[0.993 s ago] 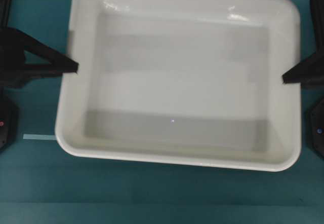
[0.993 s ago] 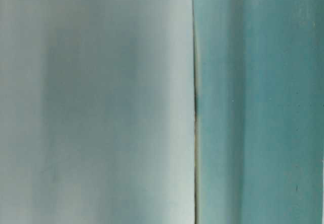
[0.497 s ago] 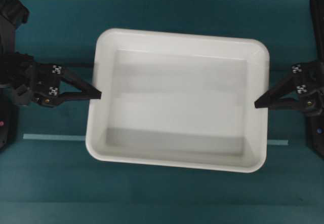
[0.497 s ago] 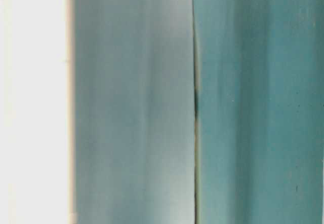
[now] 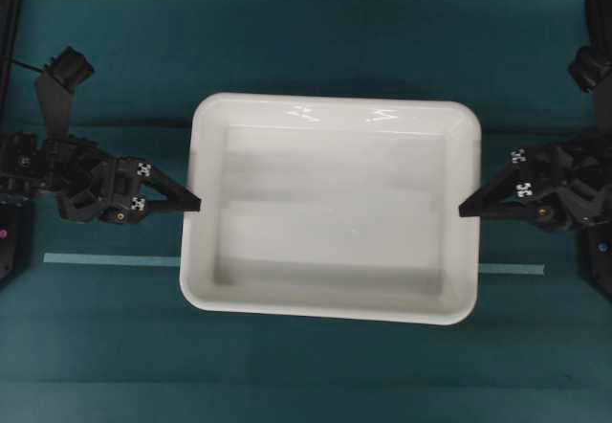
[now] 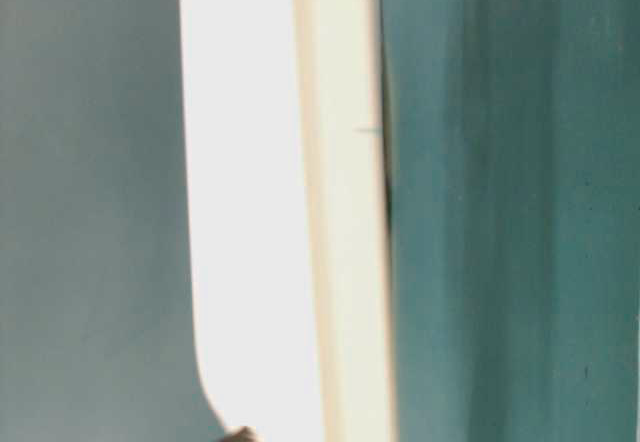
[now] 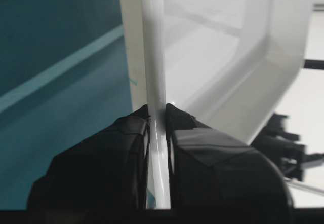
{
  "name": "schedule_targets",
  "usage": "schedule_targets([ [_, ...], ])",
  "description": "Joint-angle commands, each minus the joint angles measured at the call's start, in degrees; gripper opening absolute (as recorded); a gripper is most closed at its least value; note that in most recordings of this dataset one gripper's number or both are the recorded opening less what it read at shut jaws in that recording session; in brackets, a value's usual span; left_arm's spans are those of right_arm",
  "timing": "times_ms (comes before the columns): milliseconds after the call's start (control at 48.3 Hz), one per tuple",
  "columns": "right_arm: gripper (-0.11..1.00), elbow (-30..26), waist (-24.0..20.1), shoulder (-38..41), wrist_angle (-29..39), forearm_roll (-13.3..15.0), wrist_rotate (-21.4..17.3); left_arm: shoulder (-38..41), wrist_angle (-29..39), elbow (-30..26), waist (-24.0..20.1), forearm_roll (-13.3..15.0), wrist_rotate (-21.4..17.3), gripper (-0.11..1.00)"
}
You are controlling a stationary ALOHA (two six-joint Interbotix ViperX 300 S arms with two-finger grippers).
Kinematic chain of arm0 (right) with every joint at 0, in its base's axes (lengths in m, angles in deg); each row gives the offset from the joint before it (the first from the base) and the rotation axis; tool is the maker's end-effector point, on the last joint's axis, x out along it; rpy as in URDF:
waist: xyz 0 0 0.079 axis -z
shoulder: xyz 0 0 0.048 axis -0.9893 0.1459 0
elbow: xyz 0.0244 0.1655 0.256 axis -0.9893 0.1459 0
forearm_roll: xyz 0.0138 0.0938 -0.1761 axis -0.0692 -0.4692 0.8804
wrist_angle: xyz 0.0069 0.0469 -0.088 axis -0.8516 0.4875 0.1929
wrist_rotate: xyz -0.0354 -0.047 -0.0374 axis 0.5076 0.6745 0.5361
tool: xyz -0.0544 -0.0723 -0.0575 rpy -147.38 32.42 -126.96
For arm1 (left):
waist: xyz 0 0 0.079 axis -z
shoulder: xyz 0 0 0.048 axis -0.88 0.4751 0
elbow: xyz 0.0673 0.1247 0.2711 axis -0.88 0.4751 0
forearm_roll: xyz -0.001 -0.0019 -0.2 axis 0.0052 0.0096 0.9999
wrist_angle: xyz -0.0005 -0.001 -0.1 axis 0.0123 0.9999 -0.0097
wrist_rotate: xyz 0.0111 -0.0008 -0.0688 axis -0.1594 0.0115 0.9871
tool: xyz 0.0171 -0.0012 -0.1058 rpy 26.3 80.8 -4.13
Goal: Lift the white case with both hands.
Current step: 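Lower both grippers to set the tray back on the table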
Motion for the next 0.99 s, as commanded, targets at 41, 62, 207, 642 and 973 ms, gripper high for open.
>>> schedule_targets([
  [41, 0.1, 2.5, -0.2, 3.4, -1.2, 0.3, 1.9, 2.1, -0.2, 2.5, -0.4, -0.2, 1.1, 0.05],
  [62, 0.1, 2.6, -0.2, 3.9, -1.4, 0.3, 2.3, 2.3, -0.4, 2.7, -0.4, -0.2, 1.4, 0.05],
  [207, 0.1, 3.6, -0.4, 7.2, -2.1, 0.4, 4.0, 3.7, -2.2, 4.1, -0.4, -0.2, 2.2, 0.05],
  [642, 0.1, 4.3, -0.4, 18.8, -8.3, 0.3, 8.4, 10.4, -3.0, 6.3, -0.7, -0.2, 2.3, 0.05],
  [973, 0.1, 4.3, -0.4, 24.8, -8.5, 0.4, 10.4, 16.7, -7.0, 9.5, -2.4, -0.2, 2.3, 0.05],
])
